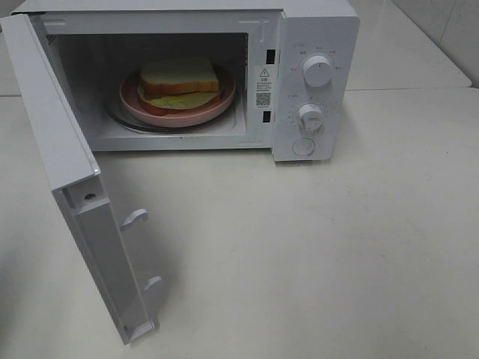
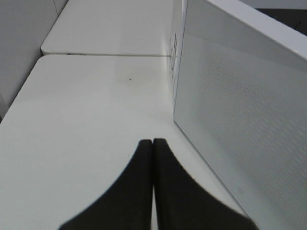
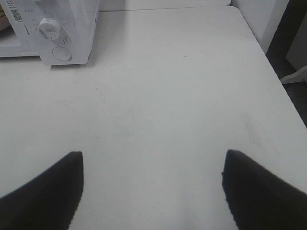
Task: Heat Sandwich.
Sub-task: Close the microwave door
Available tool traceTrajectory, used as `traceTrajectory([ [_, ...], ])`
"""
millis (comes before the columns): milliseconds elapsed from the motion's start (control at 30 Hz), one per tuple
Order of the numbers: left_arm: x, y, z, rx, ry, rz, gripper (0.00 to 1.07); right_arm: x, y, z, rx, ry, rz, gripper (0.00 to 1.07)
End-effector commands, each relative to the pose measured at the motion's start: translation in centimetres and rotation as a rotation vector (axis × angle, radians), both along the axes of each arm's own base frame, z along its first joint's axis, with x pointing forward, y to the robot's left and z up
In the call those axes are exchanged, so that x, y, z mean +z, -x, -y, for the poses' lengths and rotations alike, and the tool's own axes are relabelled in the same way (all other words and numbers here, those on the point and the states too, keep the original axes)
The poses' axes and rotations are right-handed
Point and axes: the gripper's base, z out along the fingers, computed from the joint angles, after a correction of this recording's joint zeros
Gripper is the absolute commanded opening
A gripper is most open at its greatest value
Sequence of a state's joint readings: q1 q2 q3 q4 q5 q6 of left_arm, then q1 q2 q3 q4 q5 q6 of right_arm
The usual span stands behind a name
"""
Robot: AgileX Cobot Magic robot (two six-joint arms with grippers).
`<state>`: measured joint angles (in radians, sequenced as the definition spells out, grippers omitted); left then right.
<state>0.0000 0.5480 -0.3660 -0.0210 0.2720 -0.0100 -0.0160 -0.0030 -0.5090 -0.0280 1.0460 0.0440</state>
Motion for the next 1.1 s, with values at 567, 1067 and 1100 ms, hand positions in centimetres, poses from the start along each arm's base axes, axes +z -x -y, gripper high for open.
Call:
traceTrajectory([
  [567, -3.9, -5.0, 0.3, -0.048, -0.071, 0.185, 0.00, 0.0, 0.3, 0.0, -0.006, 0.003, 0.034, 0.76],
  [1067, -6.8, -8.5, 1.2, -0.148, -0.045, 0.188, 0.00, 0.0, 0.3, 0.0, -0.006, 0.003, 0.034, 0.76],
  [1100, -6.8, -8.5, 1.2, -0.148, -0.045, 0.188, 0.00, 0.0, 0.3, 0.0, -0.006, 0.003, 0.034, 0.76],
])
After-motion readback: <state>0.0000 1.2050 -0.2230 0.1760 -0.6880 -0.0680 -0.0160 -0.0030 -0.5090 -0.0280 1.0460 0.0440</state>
